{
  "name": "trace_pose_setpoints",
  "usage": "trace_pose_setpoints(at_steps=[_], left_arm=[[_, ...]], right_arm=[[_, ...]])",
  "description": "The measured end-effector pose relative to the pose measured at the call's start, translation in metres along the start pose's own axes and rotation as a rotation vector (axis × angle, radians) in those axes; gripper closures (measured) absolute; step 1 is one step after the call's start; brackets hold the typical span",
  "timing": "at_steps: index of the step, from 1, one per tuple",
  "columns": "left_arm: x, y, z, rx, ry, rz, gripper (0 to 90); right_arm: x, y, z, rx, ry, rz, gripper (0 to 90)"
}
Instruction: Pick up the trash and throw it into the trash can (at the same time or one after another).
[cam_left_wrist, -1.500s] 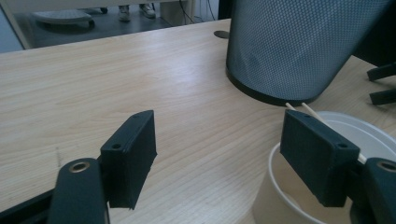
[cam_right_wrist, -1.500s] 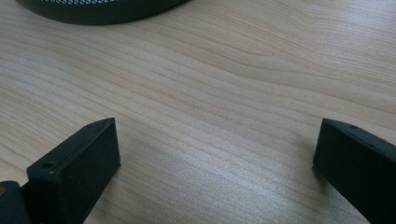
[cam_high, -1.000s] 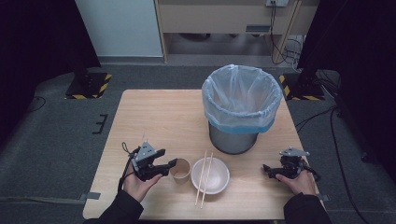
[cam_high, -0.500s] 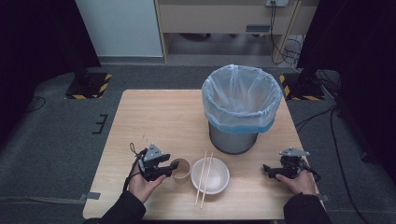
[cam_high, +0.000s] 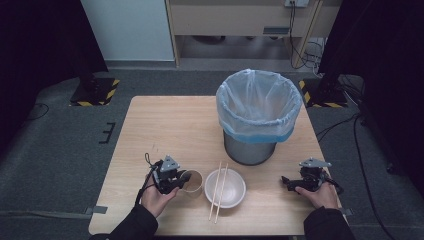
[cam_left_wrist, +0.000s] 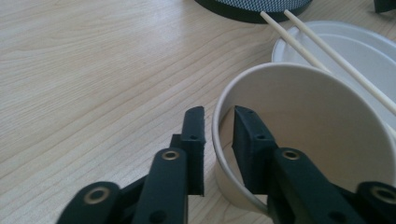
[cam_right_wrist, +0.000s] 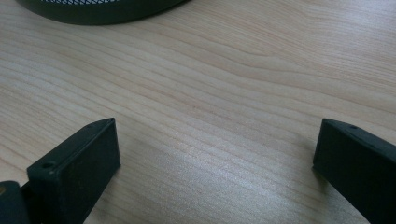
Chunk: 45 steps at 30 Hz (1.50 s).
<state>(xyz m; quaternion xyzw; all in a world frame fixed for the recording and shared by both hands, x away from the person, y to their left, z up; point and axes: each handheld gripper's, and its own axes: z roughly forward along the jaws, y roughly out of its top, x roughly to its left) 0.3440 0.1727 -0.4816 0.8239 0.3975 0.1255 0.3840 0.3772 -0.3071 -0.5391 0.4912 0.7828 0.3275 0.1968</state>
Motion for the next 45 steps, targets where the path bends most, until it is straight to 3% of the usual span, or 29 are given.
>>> trace_pose_setpoints(at_steps=[13, 30, 45], left_arm=[[-0.001, 0.003, -0.010, -0.036, -0.017, -0.010, 81.0], [0.011, 0.023, -0.062, -0.294, 0.038, -0.044, 81.1], [0.017, 0.052, -0.098, -0.457, 0.071, -0.026, 81.1]], right_arm=[[0.000, 0.000, 0.000, 0.000, 0.000, 0.000, 0.8], [0.000, 0.000, 0.000, 0.000, 0.000, 0.000, 0.8], [0.000, 0.000, 0.000, 0.000, 0.000, 0.000, 0.8]])
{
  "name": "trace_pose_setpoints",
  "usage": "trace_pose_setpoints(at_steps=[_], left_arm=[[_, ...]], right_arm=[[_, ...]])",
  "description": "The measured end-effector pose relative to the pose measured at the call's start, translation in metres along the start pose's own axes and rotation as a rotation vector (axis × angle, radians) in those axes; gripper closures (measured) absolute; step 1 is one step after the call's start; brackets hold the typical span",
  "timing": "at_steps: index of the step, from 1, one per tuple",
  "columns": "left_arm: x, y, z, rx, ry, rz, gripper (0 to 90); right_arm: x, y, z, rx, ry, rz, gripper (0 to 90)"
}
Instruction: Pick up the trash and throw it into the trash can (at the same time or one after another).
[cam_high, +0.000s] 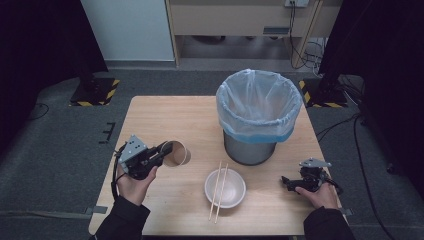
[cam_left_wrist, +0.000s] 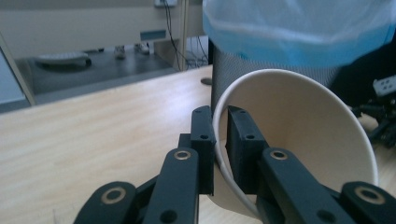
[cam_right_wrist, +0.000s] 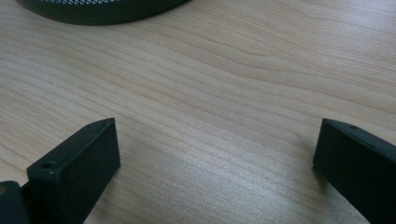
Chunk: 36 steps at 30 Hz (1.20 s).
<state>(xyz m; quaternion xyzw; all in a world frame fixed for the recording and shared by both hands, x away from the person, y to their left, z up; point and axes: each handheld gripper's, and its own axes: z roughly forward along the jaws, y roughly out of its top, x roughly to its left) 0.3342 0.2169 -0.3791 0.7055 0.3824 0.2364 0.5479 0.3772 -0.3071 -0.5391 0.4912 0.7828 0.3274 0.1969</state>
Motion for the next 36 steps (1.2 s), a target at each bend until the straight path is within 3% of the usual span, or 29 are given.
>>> trace_pose_setpoints(at_steps=[11, 18, 36], left_arm=[[-0.010, 0.042, 0.000, -0.089, -0.007, 0.061, 81.2], [-0.017, 0.062, 0.003, -0.127, -0.018, 0.079, 81.2], [-0.029, 0.093, 0.013, -0.195, -0.042, 0.088, 81.2]], right_arm=[[0.000, 0.000, 0.000, 0.002, 0.000, 0.002, 0.7], [0.000, 0.000, 0.000, 0.001, 0.000, 0.000, 0.7], [0.000, 0.000, 0.000, 0.000, -0.001, -0.002, 0.7]])
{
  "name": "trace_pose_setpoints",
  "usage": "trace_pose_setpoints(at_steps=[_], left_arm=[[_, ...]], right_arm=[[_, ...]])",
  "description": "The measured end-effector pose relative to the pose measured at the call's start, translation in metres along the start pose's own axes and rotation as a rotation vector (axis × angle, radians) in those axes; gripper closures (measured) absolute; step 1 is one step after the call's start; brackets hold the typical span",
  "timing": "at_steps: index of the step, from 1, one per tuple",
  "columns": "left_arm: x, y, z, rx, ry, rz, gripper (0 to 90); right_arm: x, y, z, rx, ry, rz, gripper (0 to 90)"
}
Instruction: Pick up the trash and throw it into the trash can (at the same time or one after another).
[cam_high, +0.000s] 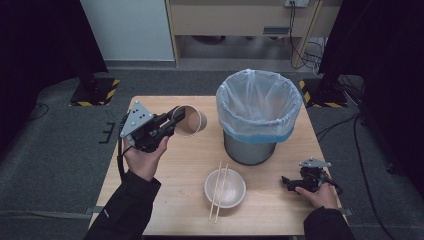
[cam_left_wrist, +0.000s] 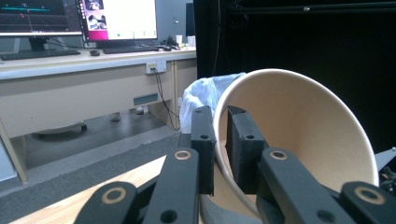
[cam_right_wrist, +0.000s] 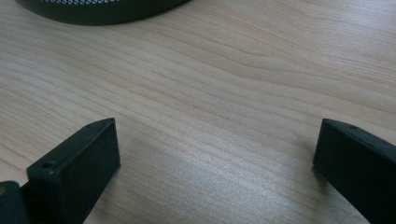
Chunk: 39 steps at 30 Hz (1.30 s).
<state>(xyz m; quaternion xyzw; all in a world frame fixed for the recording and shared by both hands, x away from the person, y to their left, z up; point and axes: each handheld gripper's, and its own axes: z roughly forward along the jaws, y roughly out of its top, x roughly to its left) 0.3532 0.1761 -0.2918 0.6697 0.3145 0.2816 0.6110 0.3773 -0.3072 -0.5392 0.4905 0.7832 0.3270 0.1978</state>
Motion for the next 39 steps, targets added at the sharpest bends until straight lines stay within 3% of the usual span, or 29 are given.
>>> trace_pose_setpoints(at_steps=[21, 39], left_arm=[[-0.010, 0.039, 0.026, -0.076, -0.016, 0.022, 81.3], [-0.021, 0.057, 0.060, -0.108, -0.037, 0.023, 81.2]], right_arm=[[0.000, 0.000, 0.000, -0.001, 0.000, 0.000, 0.7], [0.000, 0.000, 0.000, -0.001, 0.001, 0.007, 0.7]])
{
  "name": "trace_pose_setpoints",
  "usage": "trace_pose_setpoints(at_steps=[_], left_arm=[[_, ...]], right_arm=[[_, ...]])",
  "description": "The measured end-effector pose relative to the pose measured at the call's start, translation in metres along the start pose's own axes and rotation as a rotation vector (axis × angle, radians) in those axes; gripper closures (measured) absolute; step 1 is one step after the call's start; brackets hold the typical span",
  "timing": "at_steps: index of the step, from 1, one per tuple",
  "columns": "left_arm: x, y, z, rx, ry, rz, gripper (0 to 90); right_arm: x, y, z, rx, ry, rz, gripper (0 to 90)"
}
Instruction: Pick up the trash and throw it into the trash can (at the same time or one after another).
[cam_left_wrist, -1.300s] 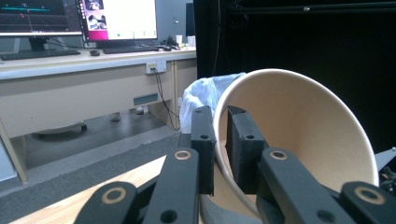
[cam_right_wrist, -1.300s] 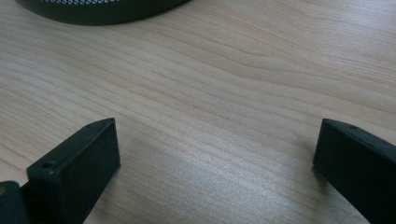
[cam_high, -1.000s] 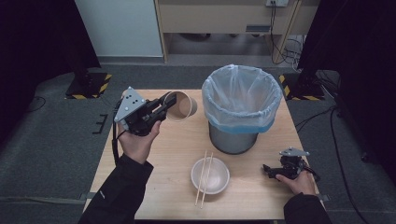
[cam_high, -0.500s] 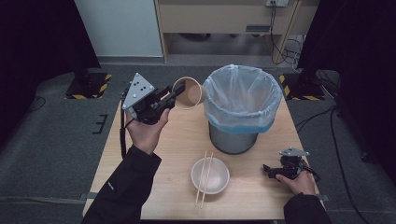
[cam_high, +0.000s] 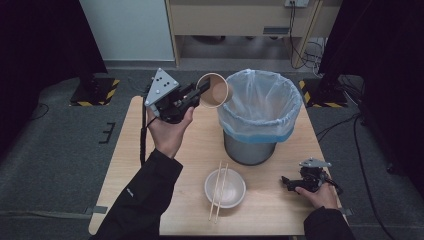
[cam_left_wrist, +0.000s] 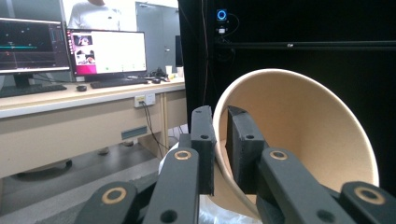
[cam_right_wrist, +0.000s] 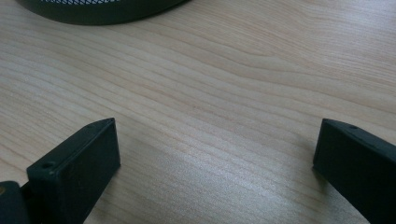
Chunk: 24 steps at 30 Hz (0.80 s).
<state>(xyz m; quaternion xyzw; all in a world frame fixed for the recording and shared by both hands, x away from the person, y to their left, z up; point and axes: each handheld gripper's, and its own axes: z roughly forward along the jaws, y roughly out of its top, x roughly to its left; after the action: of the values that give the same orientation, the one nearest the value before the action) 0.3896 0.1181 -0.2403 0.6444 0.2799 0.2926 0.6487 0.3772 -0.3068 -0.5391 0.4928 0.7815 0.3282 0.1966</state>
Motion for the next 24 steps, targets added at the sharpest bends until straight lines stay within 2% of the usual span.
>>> trace_pose_setpoints(at_steps=[10, 24], left_arm=[[-0.006, 0.000, 0.027, 0.016, -0.017, -0.011, 81.2], [-0.014, -0.011, 0.071, 0.063, -0.024, -0.017, 81.2]], right_arm=[[0.000, 0.000, 0.000, 0.000, 0.000, -0.001, 0.8], [0.000, 0.000, 0.000, -0.004, -0.001, -0.006, 0.7]])
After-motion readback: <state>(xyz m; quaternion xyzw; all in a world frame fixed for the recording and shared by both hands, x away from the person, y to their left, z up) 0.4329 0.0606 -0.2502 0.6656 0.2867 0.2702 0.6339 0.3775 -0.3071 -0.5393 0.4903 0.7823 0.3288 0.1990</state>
